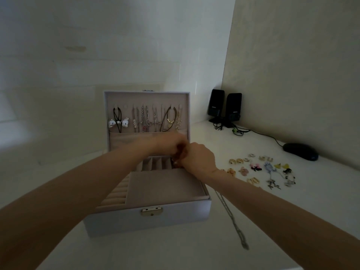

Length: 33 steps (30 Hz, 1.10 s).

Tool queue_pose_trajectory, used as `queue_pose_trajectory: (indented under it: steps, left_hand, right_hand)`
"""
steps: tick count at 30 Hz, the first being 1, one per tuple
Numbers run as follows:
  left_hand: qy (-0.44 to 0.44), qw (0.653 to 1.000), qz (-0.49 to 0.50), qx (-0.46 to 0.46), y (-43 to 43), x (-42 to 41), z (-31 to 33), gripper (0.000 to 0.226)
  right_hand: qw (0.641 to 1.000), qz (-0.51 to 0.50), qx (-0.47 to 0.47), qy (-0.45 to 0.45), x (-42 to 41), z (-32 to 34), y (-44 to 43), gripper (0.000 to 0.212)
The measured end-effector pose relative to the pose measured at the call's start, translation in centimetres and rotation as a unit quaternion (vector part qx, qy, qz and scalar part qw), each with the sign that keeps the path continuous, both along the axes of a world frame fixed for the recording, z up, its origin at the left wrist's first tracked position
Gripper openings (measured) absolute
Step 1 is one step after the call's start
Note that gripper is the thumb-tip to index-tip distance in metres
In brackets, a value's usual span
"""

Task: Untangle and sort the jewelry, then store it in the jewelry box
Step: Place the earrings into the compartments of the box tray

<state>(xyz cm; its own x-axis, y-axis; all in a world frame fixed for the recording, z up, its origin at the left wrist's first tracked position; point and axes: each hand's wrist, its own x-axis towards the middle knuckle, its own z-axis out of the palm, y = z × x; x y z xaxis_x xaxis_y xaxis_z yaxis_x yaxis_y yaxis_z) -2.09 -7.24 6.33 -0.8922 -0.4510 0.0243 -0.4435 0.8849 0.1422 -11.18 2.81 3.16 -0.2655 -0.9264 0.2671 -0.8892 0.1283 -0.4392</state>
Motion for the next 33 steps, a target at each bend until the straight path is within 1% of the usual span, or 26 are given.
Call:
queue_pose_trajectory:
  steps: [2,4,5,7,9,11,12,14,17,19,21,23,25,26,27,29,31,33]
  left_hand:
    - [-0.015,1.0,0.004,-0.002,0.0,0.1,0.1,0.028]
    - [-0.04,0.999,0.018,-0.004,0.1,0.0,0.3,0.013]
    - [-0.038,0.999,0.025,-0.009,0.2,-0.1,0.5,0.012]
    - [-0.006,0.998,0.034,-0.05,0.7,-0.4,1.1,0.011]
    - [0.048,0.994,0.04,-0.088,1.4,-1.1,1.4,0.012]
    - [0.095,0.99,0.04,-0.095,2.3,-2.4,1.5,0.015]
    - [0.103,0.989,0.031,-0.097,2.9,-3.2,1.4,0.015]
    - [0.078,0.993,0.006,-0.092,3.9,-4.9,1.1,0.017]
    - [0.004,0.999,-0.023,-0.046,5.0,-7.2,0.2,0.02]
    - [-0.023,0.999,-0.026,-0.016,5.7,-8.5,-0.7,0.023]
    - [-0.042,0.999,-0.009,0.001,6.5,-9.7,-1.8,0.03]
    - [-0.057,0.998,0.006,0.018,7.1,-10.8,-2.9,0.036]
    - [-0.066,0.997,0.013,0.032,7.6,-11.5,-3.7,0.038]
    - [-0.067,0.997,0.017,0.032,7.9,-11.8,-3.9,0.039]
    - [-0.068,0.997,0.022,0.03,8.0,-12.1,-4.0,0.04]
    - [-0.074,0.997,0.031,0.023,8.3,-12.6,-4.3,0.039]
    - [-0.08,0.996,0.035,0.027,8.3,-12.9,-4.7,0.032]
    - [-0.074,0.996,0.03,0.04,8.0,-12.9,-4.6,0.024]
  right_hand:
    - [0.999,-0.002,-0.015,-0.043,-0.7,0.3,0.2,0.03]
    - [0.996,-0.019,-0.054,-0.075,-2.0,0.8,0.5,0.031]
    - [0.994,-0.03,-0.07,-0.078,-3.0,1.0,0.7,0.03]
    - [0.992,-0.056,-0.08,-0.082,-5.6,1.3,0.9,0.024]
    - [0.993,-0.075,-0.056,-0.076,-8.6,1.4,1.1,0.019]
    - [0.996,-0.069,0.003,-0.064,-11.4,1.5,1.2,0.013]
    - [0.996,-0.059,0.038,-0.063,-12.5,1.5,1.3,0.01]
    - [0.992,-0.031,0.107,-0.052,-14.0,1.4,1.8,0.008]
    - [0.981,0.01,0.191,-0.024,-14.8,1.3,2.8,0.018]
    - [0.972,0.036,0.23,-0.015,-14.8,1.3,3.4,0.022]
    - [0.968,0.045,0.248,0.014,-14.4,0.9,3.8,0.02]
    - [0.968,0.03,0.24,0.067,-13.7,0.2,4.1,0.017]
    - [0.969,0.006,0.223,0.106,-13.0,-0.4,4.2,0.004]
    - [0.97,-0.006,0.219,0.108,-12.8,-0.6,4.3,0.004]
    - [0.972,-0.019,0.214,0.097,-12.8,-0.8,4.4,0.008]
    - [0.976,-0.034,0.206,0.058,-13.1,-1.1,4.6,0.013]
    - [0.979,-0.028,0.203,0.019,-13.5,-1.0,4.8,0.021]
    - [0.979,-0.023,0.2,-0.028,-13.7,-0.7,4.9,0.02]
